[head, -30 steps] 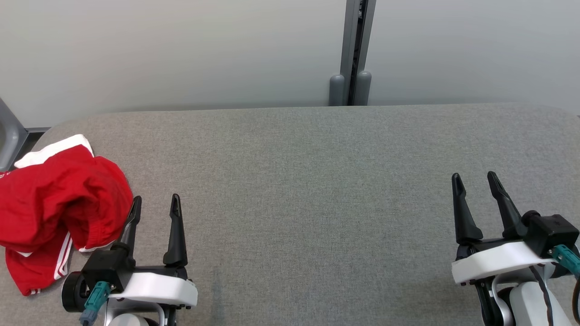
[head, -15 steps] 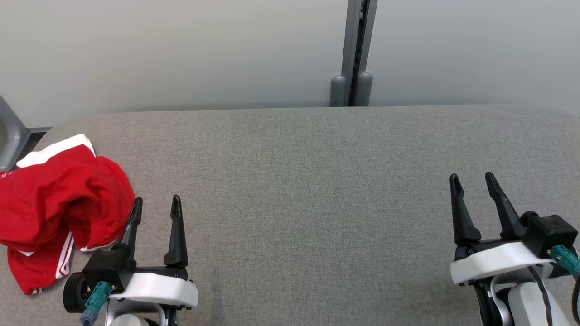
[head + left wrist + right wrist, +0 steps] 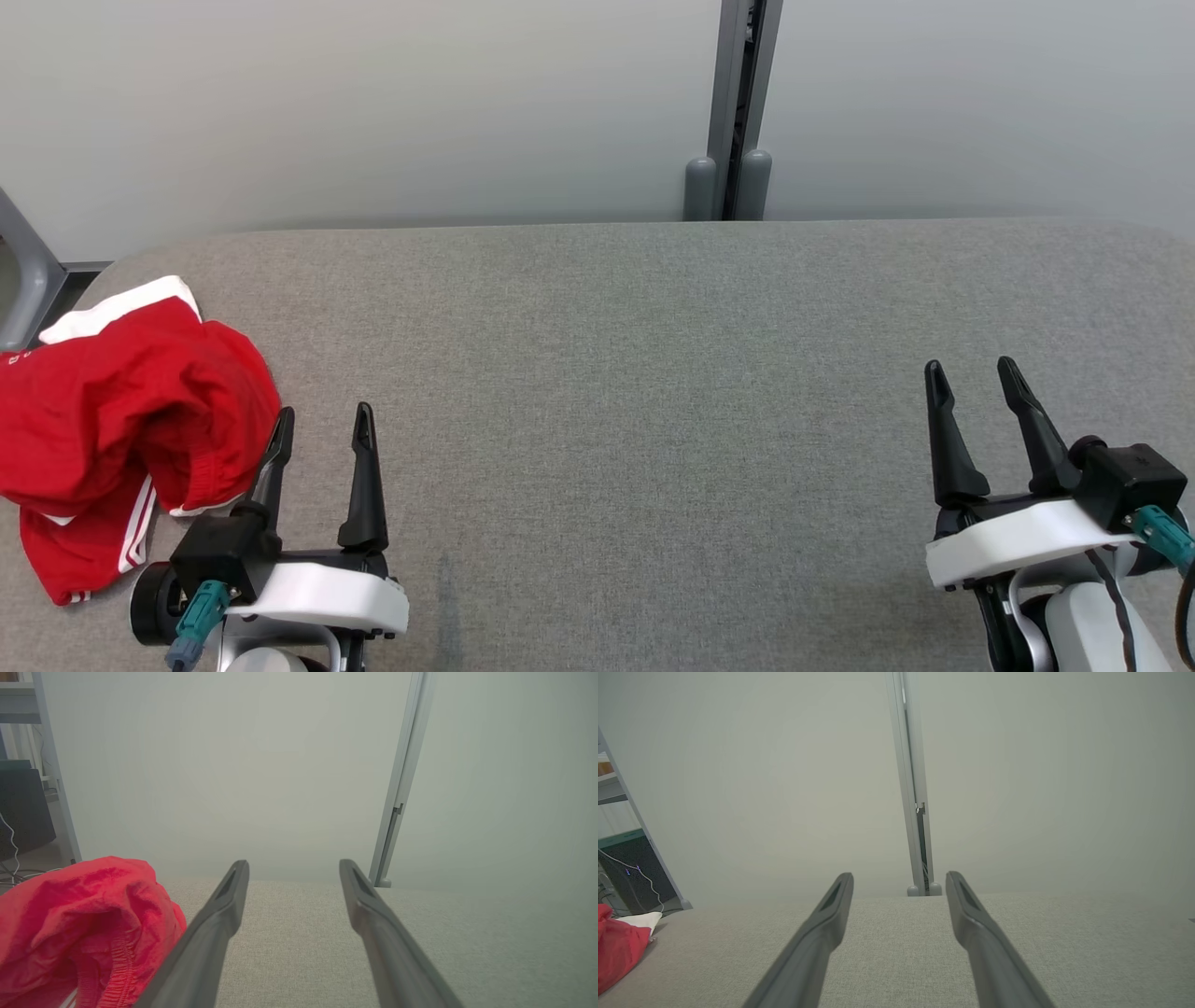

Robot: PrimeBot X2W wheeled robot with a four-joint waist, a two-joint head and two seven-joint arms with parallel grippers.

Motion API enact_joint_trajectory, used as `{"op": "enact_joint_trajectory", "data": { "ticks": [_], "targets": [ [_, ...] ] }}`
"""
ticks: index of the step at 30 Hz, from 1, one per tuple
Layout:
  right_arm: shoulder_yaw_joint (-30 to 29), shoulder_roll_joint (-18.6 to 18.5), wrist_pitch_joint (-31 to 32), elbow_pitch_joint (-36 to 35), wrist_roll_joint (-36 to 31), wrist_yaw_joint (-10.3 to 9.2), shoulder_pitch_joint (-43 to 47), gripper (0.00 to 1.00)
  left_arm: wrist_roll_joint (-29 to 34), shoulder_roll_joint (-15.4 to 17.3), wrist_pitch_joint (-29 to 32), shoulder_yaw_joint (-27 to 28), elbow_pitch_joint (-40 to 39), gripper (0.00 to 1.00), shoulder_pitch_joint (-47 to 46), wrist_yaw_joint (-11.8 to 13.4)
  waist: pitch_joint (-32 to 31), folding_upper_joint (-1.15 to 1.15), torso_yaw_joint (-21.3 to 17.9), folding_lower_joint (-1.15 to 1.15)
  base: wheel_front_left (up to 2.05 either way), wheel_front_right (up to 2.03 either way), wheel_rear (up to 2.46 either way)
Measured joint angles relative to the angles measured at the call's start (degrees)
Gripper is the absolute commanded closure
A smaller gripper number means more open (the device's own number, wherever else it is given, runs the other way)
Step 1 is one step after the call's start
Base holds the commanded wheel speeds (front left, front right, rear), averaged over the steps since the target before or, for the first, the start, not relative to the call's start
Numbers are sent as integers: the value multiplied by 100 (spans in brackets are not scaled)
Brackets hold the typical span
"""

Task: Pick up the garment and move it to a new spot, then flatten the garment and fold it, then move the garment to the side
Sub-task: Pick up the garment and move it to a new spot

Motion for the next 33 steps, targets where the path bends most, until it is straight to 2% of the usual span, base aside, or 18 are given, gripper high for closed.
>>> {"op": "enact_joint_trajectory", "data": {
  "ticks": [16,25,33],
  "targets": [
    [52,0,0,34,45,0,2,0,-41,0,0,-12,27,0,-3,-3,-9,0,100,0,0,0,0],
    [183,0,0,76,76,0,13,0,-94,-1,1,18,23,0,-4,1,-13,0,389,0,0,0,0],
    [342,2,0,135,188,0,29,0,-43,1,0,146,114,0,-4,-74,-29,0,839,0,0,0,0]
  ]
}}
